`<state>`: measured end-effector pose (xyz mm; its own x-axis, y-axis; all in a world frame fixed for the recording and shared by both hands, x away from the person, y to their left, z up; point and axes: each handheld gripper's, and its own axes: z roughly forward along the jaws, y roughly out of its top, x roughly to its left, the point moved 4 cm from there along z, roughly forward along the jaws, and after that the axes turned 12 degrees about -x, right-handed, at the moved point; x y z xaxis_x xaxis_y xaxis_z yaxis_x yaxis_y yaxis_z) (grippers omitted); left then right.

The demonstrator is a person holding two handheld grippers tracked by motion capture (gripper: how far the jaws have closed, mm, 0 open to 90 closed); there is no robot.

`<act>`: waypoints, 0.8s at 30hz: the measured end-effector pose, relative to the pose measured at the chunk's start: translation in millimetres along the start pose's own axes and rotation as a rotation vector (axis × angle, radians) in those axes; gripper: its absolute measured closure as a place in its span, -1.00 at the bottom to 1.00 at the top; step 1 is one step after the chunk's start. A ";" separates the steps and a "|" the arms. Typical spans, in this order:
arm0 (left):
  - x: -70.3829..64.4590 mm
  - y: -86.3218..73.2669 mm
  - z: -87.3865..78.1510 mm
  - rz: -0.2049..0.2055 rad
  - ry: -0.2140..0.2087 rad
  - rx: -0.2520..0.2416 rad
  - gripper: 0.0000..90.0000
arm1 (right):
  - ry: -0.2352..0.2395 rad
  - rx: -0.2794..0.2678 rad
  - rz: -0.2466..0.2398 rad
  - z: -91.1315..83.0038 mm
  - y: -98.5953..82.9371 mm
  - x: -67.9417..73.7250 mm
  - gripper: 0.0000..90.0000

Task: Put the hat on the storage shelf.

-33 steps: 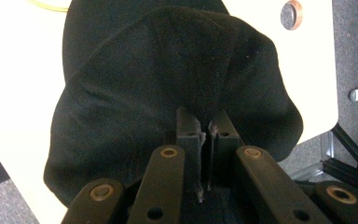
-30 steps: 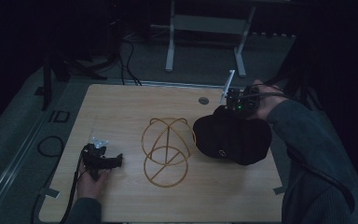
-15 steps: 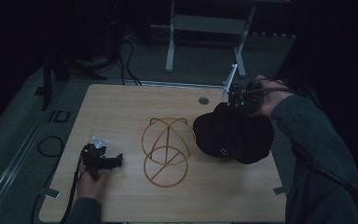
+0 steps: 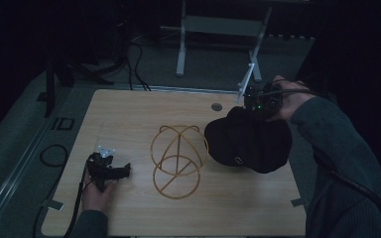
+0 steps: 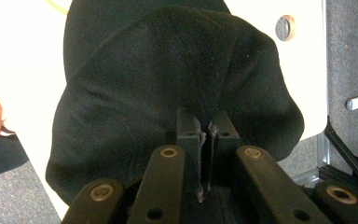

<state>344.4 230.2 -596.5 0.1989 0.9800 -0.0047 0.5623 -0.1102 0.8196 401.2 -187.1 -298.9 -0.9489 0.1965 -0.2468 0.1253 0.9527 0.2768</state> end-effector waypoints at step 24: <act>0.0 0.0 -0.1 0.000 0.000 0.001 -1.00 | -0.016 -0.041 -0.009 -34.9 9.6 -0.2 0.91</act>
<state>344.3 230.3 -596.4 0.1989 0.9800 -0.0052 0.5635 -0.1100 0.8187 392.4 -186.0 -263.8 -0.9451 0.1922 -0.2642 0.1048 0.9443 0.3119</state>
